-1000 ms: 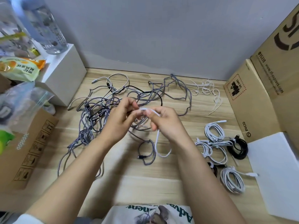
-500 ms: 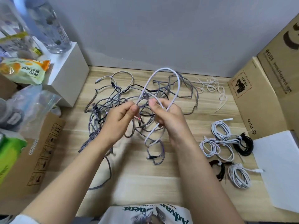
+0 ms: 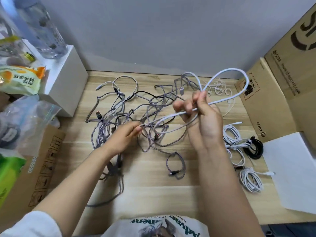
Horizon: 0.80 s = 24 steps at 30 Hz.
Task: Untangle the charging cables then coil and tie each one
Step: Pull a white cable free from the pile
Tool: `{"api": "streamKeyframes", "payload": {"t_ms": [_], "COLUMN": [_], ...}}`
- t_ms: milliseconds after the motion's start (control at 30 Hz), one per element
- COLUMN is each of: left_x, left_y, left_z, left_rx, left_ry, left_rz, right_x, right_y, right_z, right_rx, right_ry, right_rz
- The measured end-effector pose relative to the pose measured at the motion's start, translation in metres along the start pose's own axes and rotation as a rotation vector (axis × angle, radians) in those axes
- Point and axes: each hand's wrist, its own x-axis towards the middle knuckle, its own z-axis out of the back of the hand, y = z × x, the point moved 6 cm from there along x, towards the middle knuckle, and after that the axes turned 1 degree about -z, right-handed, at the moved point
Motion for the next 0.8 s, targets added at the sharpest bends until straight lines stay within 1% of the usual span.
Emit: {"api": "streamKeyframes", "payload": {"t_ms": [67,133,200,267,367,433,500,567,633,667,733,800], "left_x": [0.005,0.012,0.017,0.021,0.026,0.031,0.037,0.039,0.041,0.043,0.046,0.046], "left_y": [0.003,-0.010,-0.035,-0.059,-0.081,-0.089,-0.092,-0.094,-0.096,-0.096,-0.088,-0.070], "left_z": [0.004,0.012,0.019,0.020,0.018,0.014,0.010,0.008,0.006,0.005,0.002,-0.004], "left_rx": [0.036,0.099,0.229,0.324,0.323,0.332,0.337,0.352,0.318,0.282,0.212,0.175], "left_ry": [-0.068,-0.189,-0.333,-0.433,-0.530,-0.524,-0.493,-0.504,-0.514,-0.514,-0.502,-0.439], "left_rz": [0.042,0.027,-0.043,-0.116,-0.144,-0.173,-0.176,-0.182,-0.181,-0.170,-0.120,-0.044], "right_x": [0.003,0.006,0.010,0.016,0.025,0.033,0.041,0.046,0.047,0.048,0.050,0.049], "right_y": [-0.002,-0.009,-0.016,-0.027,-0.048,-0.058,-0.060,-0.055,-0.044,-0.037,-0.019,-0.003], "right_z": [0.005,0.013,0.022,0.027,0.025,0.025,0.030,0.035,0.038,0.039,0.038,0.039], "right_rx": [-0.059,-0.201,-0.399,-0.551,-0.558,-0.560,-0.622,-0.704,-0.719,-0.686,-0.526,-0.384], "right_ry": [-0.022,-0.041,-0.023,0.022,0.115,0.156,0.179,0.198,0.205,0.189,0.132,0.070], "right_rz": [-0.019,-0.018,-0.029,-0.035,-0.143,-0.226,-0.245,-0.250,-0.234,-0.226,-0.220,-0.204]}}
